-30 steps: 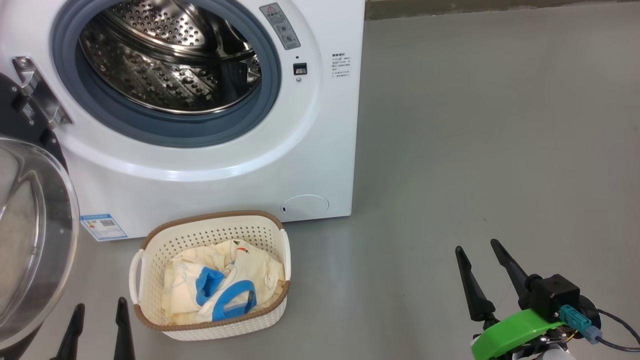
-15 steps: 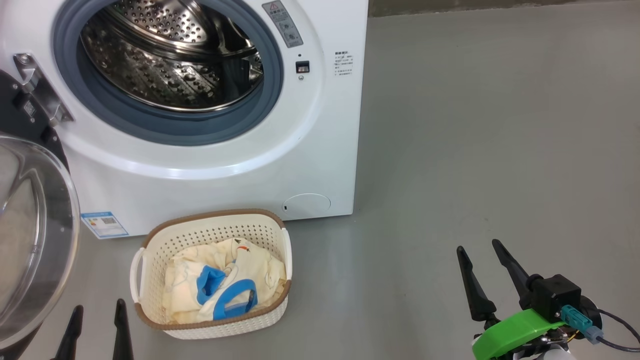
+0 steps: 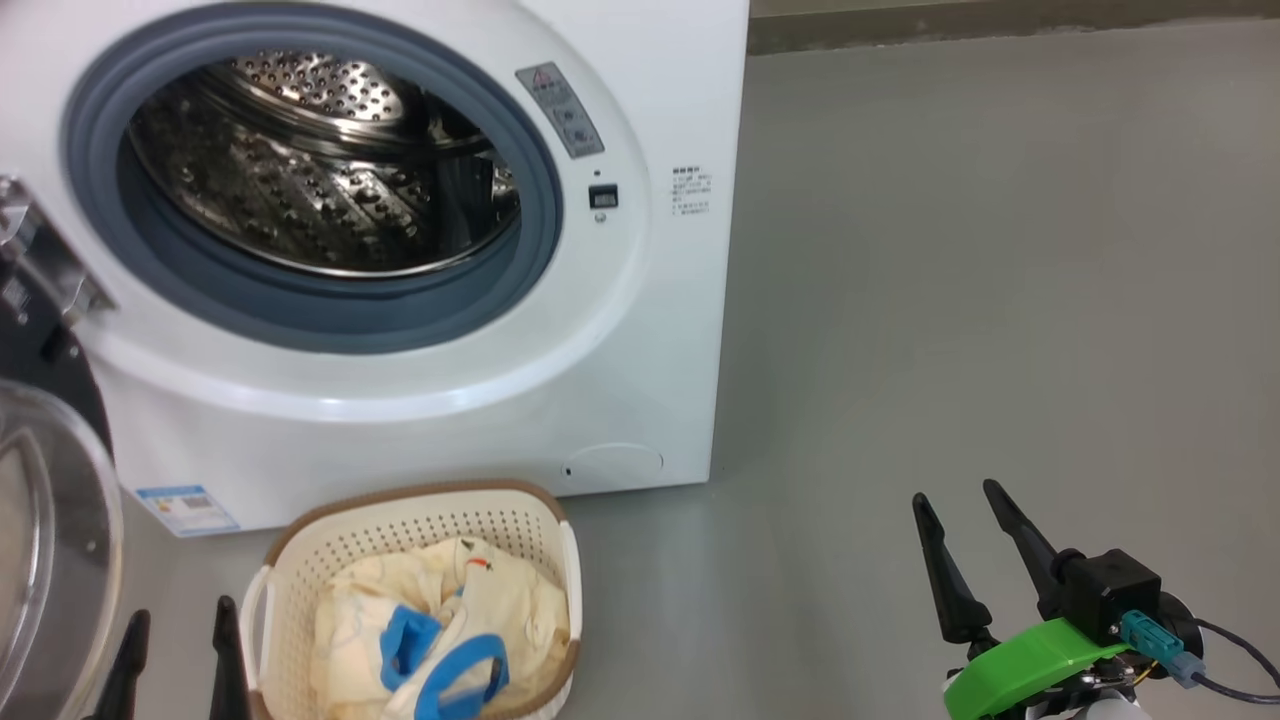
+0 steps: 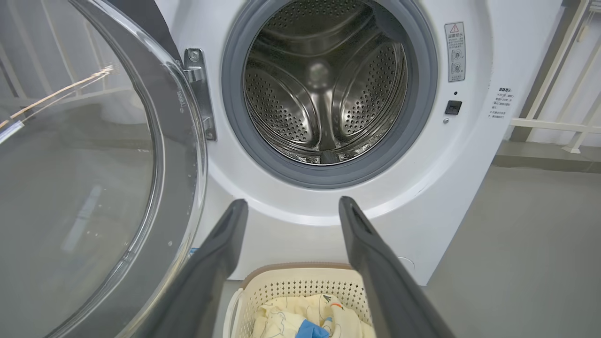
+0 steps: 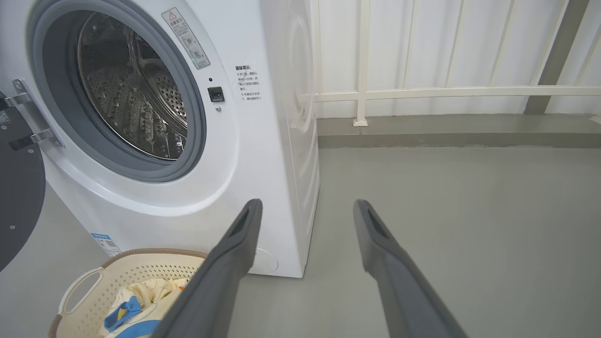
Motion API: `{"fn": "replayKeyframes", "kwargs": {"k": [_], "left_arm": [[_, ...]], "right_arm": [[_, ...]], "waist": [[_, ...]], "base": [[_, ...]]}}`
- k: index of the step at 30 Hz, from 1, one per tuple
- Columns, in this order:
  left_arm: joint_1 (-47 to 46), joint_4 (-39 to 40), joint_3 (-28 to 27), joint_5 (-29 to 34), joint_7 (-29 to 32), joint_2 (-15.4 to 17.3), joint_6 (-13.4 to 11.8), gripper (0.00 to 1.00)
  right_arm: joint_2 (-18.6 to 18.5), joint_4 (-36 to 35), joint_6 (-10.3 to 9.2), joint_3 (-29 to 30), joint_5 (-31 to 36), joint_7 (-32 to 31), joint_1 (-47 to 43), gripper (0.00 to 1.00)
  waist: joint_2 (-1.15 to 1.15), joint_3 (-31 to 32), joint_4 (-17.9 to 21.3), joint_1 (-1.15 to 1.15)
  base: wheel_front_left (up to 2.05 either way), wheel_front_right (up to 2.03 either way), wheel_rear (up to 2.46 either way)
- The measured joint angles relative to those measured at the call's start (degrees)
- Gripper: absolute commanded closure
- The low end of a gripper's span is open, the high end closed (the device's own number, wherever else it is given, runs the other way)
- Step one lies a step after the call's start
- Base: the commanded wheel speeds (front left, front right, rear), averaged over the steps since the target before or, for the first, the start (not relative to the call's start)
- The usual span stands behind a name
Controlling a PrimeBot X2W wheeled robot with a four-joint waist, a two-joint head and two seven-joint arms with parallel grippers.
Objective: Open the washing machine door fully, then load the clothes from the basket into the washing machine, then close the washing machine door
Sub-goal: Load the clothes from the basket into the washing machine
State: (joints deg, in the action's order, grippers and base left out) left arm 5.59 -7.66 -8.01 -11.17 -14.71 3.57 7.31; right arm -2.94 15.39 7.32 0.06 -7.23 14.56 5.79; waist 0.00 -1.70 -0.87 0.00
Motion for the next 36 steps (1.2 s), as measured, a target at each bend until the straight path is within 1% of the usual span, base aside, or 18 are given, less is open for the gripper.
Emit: {"fn": "replayKeyframes", "kwargs": {"k": [6, 12, 32, 36], "left_arm": [[-0.2, 0.3, -1.0, 1.0, 0.0, -0.1, 0.0, 0.00], [-0.2, 0.3, -1.0, 1.0, 0.0, -0.2, 0.0, 0.00], [-0.2, -0.1, 0.0, 0.7, 0.0, -0.2, 0.0, 0.00], [-0.2, -0.8, 1.5, -1.2, 0.0, -0.2, 0.0, 0.00]], "right_arm": [[0.0, 0.0, 0.00, 0.0, -0.1, 0.0, 0.0, 0.00], [0.0, 0.0, 0.00, 0.0, -0.2, 0.0, 0.0, 0.00], [0.0, 0.3, 0.00, -0.3, -0.4, 0.0, 0.0, 0.00], [0.0, 0.6, 0.00, -0.3, -0.4, 0.0, 0.1, 0.00]], "waist": [[0.00, -0.3, -0.1, 0.00], [0.00, -0.6, -0.1, 0.00], [0.00, -0.6, -0.3, 0.00], [0.00, -1.6, -0.3, 0.00]], "base": [[1.60, -1.60, 0.00], [0.78, -0.78, 0.00], [0.03, -0.03, 0.00], [0.00, 0.00, 0.00]]}}
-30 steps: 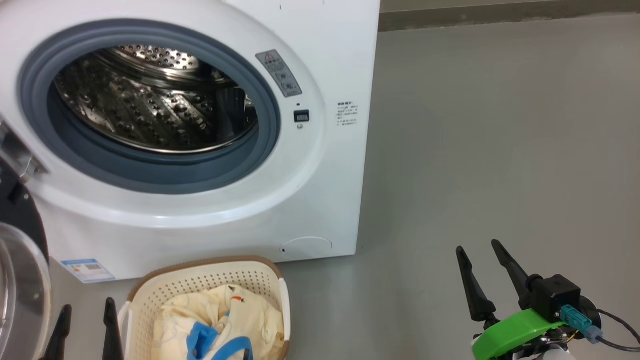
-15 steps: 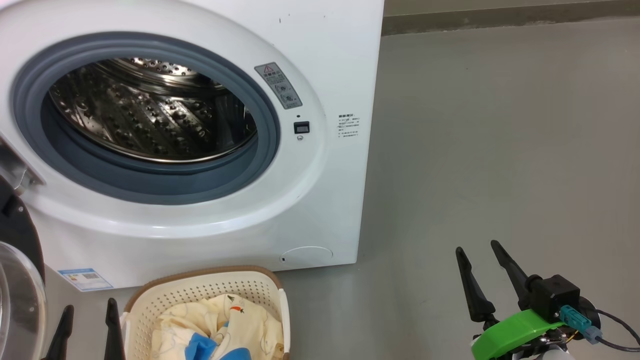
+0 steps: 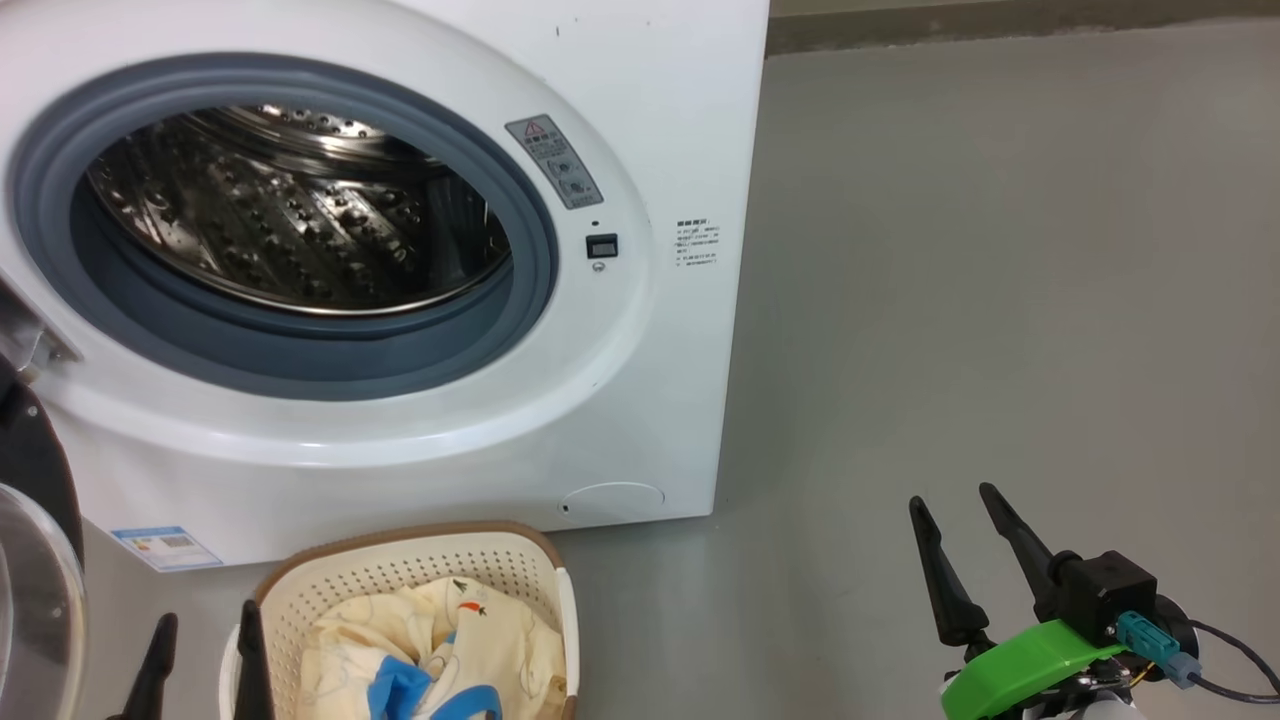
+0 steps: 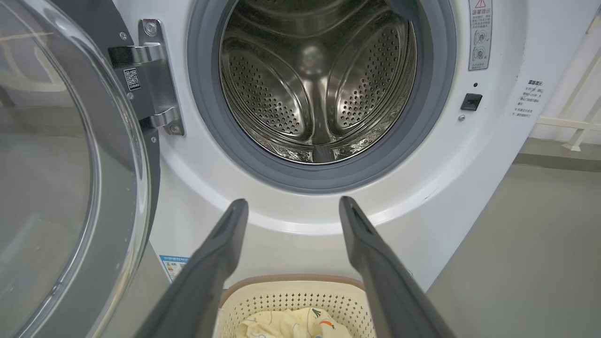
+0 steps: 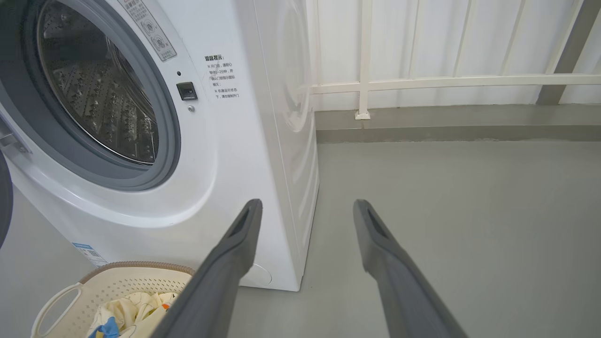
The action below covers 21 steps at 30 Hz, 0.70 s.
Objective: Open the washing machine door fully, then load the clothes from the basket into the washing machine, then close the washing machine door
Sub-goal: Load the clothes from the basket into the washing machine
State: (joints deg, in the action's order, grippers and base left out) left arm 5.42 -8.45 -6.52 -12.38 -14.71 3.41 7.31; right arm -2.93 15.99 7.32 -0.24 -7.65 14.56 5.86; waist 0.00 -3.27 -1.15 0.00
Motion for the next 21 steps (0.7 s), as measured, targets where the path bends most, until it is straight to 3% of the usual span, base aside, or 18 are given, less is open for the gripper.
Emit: {"fn": "replayKeyframes", "kwargs": {"k": [21], "left_arm": [[-7.0, -7.5, 8.7, -7.9, 0.0, 4.2, 0.0, 0.00]], "right_arm": [[0.0, -1.4, 0.00, -0.7, -1.2, 0.0, 3.9, 0.00]], "waist": [[0.00, -10.6, 1.1, 0.00]], "base": [[0.00, 0.00, 0.00]]}}
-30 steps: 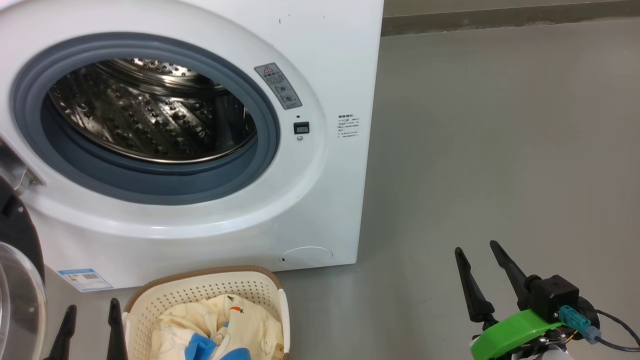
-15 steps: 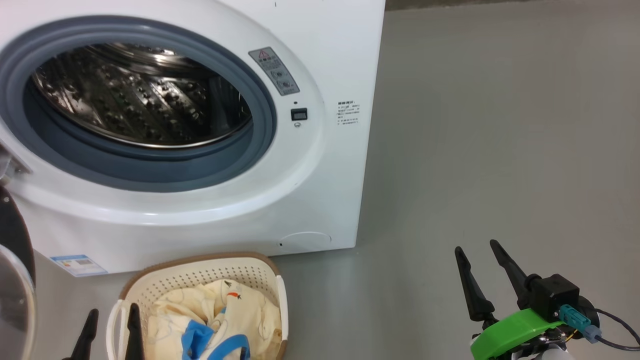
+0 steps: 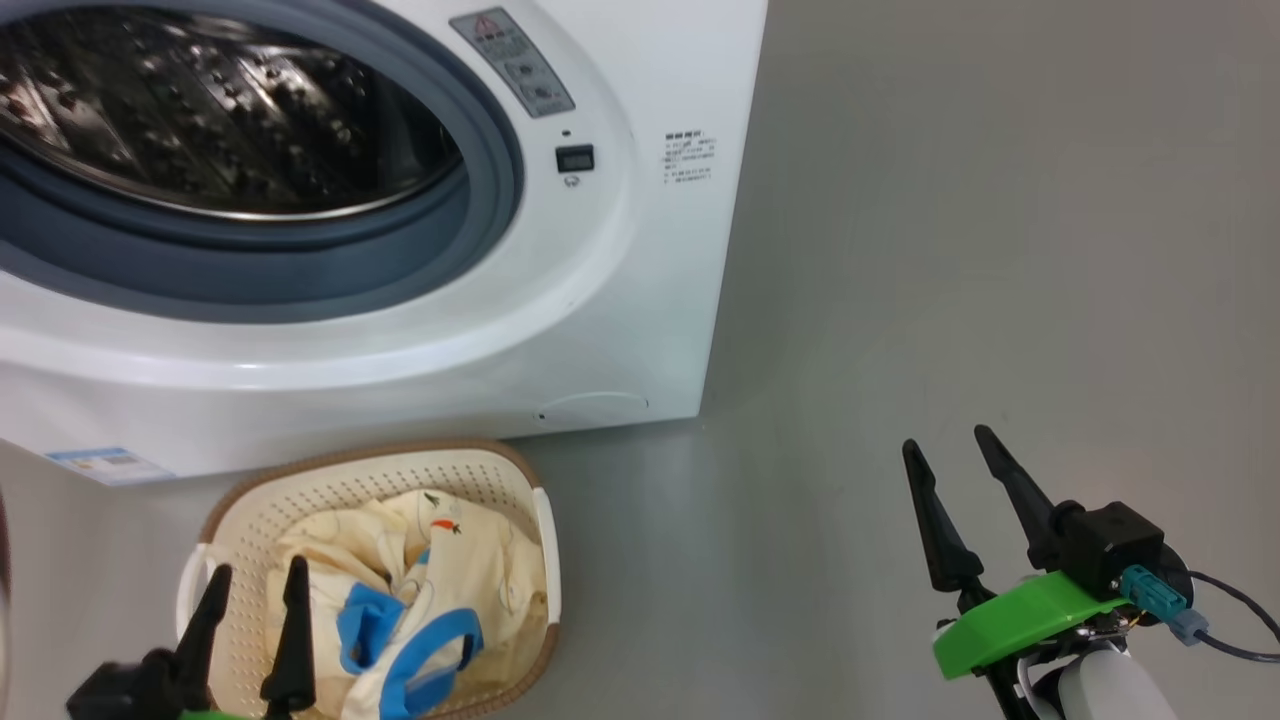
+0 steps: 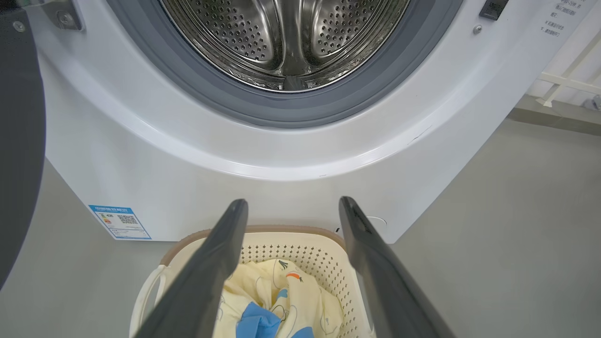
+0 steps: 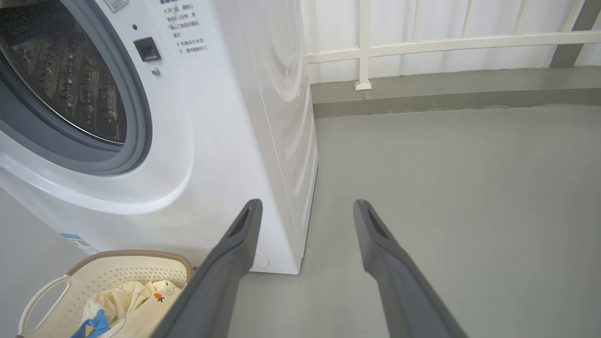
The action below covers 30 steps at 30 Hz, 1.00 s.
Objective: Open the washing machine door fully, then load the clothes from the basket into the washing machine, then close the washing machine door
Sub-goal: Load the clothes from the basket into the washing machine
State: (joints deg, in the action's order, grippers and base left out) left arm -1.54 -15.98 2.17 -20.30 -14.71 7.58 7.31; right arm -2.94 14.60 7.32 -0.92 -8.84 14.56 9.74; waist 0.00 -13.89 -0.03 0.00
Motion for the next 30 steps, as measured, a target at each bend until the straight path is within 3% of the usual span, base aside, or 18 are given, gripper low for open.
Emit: {"fn": "replayKeyframes", "kwargs": {"k": [30], "left_arm": [[-24.6, -15.9, 19.3, -14.7, 0.0, 12.2, 0.0, 0.00]], "right_arm": [[-0.1, -4.6, 0.00, -0.5, -1.0, 0.0, 8.0, 0.00]], "waist": [[0.00, -24.0, 4.1, 0.00]], "base": [[0.00, 0.00, 0.00]]}}
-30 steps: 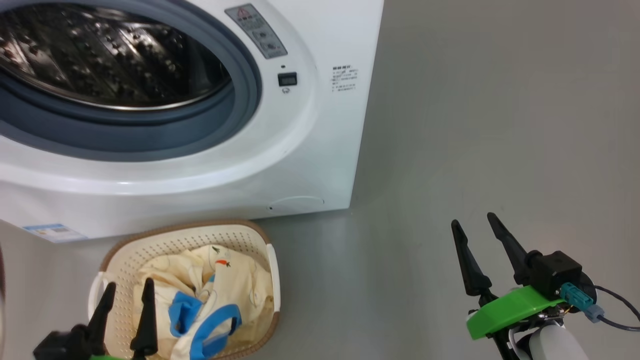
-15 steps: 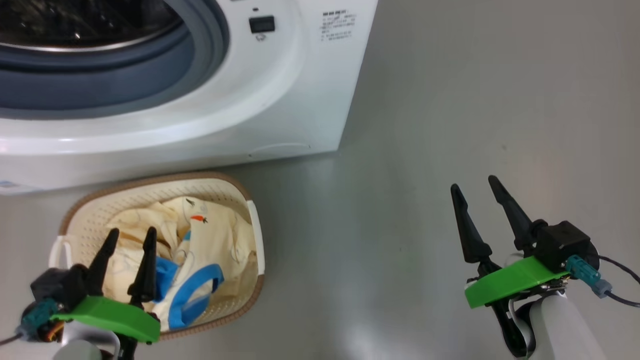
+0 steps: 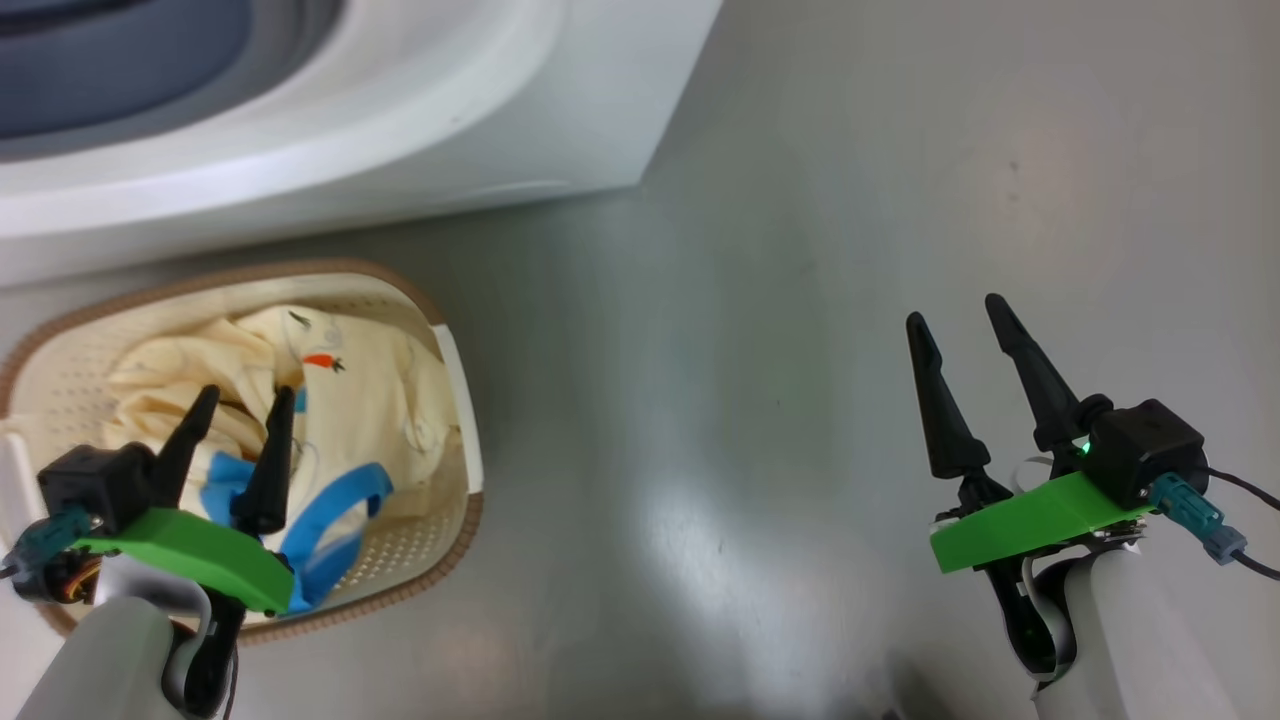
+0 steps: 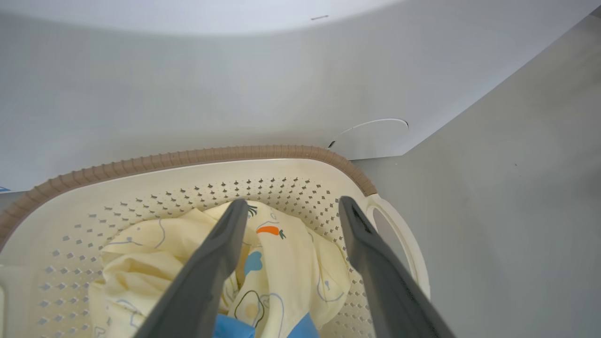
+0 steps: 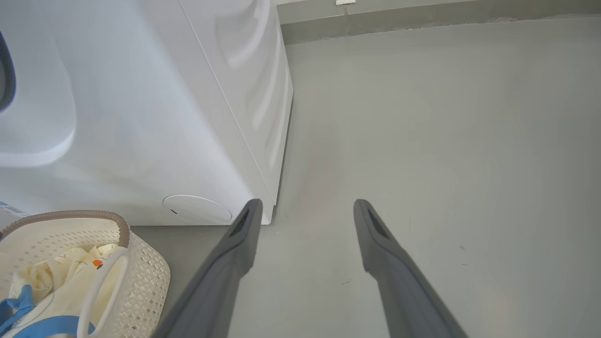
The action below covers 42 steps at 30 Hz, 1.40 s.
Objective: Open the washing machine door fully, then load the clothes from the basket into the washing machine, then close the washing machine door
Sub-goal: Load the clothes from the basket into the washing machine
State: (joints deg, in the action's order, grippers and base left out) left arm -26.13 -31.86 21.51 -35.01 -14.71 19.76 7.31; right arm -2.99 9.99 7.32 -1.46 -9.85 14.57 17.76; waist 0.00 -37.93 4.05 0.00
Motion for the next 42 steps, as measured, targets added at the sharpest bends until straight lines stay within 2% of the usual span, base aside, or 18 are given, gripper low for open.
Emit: {"fn": "replayKeyframes", "kwargs": {"k": [9, 25, 33, 42], "left_arm": [[-6.4, -5.0, 8.7, -4.3, 0.0, 2.8, 0.0, 0.00], [-16.1, -17.6, 17.9, -10.3, 0.3, 5.2, 0.0, 0.00], [-20.7, -22.4, 21.3, -14.2, 2.8, 5.4, 0.0, 0.00], [-24.9, -23.0, 25.9, -19.8, 10.3, 6.3, 0.0, 0.00]], "right_arm": [[0.0, -1.1, 0.00, -0.3, -0.9, 0.0, 1.0, 0.00], [0.0, -2.5, 0.00, -0.9, -1.7, 0.0, 1.3, 0.00], [0.0, -3.0, 0.00, -1.5, -2.8, 0.1, 1.3, 0.00], [0.1, -3.8, 0.00, -1.6, -2.9, 0.1, 1.3, 0.00]], "waist": [[0.00, -6.0, 1.9, 0.00], [0.00, -12.0, 5.1, -0.01], [0.00, -14.0, 6.2, 0.00], [0.00, -16.3, 7.2, 0.00]], "base": [[0.00, 0.00, 0.00], [0.00, 0.00, 0.00], [0.00, 0.00, 0.00], [0.00, 0.00, 0.00]]}}
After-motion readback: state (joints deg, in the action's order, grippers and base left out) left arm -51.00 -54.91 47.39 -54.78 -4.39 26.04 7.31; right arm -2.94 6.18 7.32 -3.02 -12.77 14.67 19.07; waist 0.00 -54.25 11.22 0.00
